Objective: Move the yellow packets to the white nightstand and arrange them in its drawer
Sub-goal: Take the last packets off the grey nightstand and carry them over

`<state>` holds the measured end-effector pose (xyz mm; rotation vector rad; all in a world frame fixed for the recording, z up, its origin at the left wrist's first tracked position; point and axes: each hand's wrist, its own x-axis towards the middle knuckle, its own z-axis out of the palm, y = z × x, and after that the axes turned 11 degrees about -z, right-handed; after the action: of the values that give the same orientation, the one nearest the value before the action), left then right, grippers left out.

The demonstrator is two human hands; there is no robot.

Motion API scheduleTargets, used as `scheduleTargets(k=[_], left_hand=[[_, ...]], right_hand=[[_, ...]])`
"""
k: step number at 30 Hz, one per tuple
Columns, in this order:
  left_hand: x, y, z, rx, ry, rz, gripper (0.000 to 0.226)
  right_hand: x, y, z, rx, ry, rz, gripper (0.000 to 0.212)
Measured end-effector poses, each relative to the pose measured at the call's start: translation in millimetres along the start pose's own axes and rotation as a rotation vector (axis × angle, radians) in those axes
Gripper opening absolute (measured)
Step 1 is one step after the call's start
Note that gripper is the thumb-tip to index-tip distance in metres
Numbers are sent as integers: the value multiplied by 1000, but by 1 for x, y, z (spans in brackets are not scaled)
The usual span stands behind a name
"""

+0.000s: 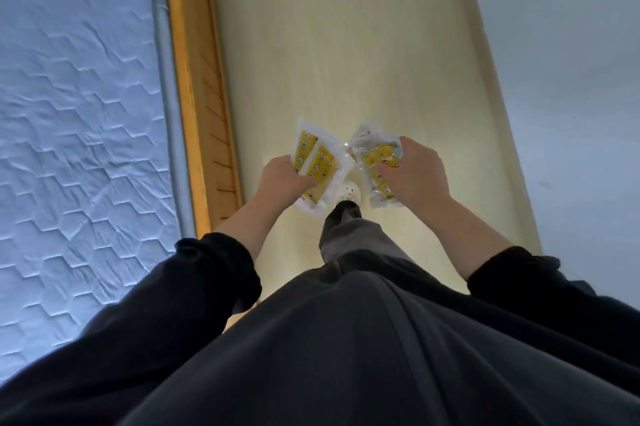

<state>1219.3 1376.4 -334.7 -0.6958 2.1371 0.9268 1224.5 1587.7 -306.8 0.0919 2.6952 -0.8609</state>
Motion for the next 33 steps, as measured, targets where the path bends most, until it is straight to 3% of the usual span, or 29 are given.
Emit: scheduleTargets(k=[5, 12, 15, 21, 31, 33], left_hand=[[59, 83, -56, 184, 70, 31, 16], [140, 158, -126, 186, 159, -27, 21], [191, 187, -161, 123, 164, -54, 9], [301, 255, -249, -52, 107, -52, 15], [436, 338, -396, -153, 116, -176, 20], [461, 353, -419, -235, 119, -218, 13]], right_hand=[[124, -29, -49, -8, -90, -64, 24], [267, -88, -71, -20, -162, -164, 18], [336, -119, -66, -62, -189, -213, 15], [488, -186, -62, -132, -208, -218, 11], [695, -295, -72, -138, -282, -274, 15], [736, -313, -72, -149, -292, -315, 14]])
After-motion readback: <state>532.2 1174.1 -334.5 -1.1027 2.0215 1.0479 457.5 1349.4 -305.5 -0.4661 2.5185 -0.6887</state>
